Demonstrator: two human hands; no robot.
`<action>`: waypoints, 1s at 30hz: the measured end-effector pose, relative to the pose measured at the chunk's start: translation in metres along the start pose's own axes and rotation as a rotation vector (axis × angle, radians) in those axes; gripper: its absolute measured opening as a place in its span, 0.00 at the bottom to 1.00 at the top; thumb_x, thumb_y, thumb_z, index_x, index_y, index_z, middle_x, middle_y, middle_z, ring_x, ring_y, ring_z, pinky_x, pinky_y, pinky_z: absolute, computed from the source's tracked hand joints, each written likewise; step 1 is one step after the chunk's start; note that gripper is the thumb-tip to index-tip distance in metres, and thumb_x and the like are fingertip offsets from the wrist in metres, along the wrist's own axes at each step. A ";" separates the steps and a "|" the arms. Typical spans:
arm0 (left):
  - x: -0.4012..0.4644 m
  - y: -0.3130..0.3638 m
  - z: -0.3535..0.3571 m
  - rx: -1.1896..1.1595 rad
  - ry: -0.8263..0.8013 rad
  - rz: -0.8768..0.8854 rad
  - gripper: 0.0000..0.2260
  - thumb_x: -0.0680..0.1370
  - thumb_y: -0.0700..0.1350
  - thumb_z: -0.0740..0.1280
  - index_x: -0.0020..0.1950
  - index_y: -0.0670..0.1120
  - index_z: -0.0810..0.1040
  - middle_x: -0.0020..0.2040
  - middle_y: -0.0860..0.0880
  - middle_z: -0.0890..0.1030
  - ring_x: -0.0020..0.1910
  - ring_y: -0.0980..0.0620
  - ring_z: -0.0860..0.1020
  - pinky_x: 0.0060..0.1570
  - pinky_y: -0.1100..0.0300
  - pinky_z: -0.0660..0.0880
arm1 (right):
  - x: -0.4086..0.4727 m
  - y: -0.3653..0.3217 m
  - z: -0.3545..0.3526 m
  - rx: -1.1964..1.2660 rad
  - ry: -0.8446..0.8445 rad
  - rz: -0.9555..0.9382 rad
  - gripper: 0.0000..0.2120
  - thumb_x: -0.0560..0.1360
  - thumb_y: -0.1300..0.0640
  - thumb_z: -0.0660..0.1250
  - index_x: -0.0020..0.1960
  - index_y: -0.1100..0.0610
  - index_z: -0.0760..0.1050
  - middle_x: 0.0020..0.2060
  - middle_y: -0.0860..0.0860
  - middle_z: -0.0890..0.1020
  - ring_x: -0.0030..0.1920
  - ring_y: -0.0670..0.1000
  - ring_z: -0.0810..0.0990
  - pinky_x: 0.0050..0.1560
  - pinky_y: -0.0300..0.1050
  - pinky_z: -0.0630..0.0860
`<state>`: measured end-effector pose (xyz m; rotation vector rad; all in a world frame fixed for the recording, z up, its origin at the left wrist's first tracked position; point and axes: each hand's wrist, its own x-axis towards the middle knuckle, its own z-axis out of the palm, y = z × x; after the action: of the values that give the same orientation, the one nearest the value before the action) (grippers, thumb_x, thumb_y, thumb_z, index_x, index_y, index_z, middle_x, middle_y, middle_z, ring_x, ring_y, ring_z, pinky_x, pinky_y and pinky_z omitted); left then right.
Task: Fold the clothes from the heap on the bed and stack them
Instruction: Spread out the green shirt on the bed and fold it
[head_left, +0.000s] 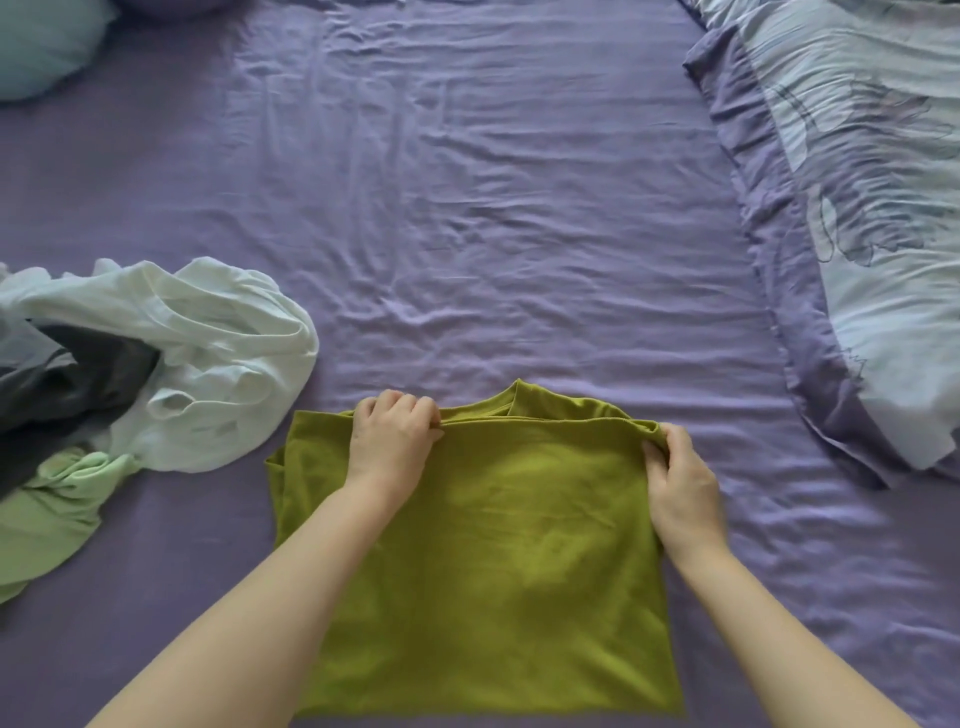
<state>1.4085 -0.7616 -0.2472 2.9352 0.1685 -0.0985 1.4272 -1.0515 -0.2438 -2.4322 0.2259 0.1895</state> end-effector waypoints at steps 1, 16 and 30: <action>-0.001 -0.001 -0.002 -0.021 0.046 0.004 0.06 0.71 0.42 0.74 0.43 0.44 0.79 0.38 0.47 0.81 0.44 0.43 0.79 0.49 0.50 0.68 | 0.001 0.000 0.000 -0.021 0.014 -0.009 0.09 0.80 0.56 0.59 0.58 0.57 0.72 0.52 0.58 0.81 0.50 0.63 0.78 0.41 0.51 0.67; -0.081 0.077 0.027 0.141 -0.408 0.250 0.25 0.81 0.58 0.51 0.78 0.57 0.53 0.79 0.45 0.49 0.78 0.42 0.46 0.71 0.35 0.43 | -0.015 0.010 0.010 -0.061 -0.133 0.030 0.37 0.72 0.56 0.72 0.74 0.62 0.57 0.69 0.61 0.68 0.69 0.60 0.66 0.67 0.51 0.63; -0.082 0.140 -0.021 -1.201 -0.418 -0.409 0.17 0.83 0.50 0.57 0.72 0.51 0.68 0.70 0.53 0.71 0.68 0.57 0.69 0.64 0.65 0.66 | -0.049 -0.028 -0.011 0.290 -0.285 -0.051 0.34 0.74 0.62 0.70 0.75 0.53 0.59 0.72 0.49 0.67 0.70 0.49 0.67 0.70 0.49 0.65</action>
<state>1.3454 -0.9020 -0.1927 1.6141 0.5303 -0.4705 1.3861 -1.0324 -0.2083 -2.0920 0.0585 0.4444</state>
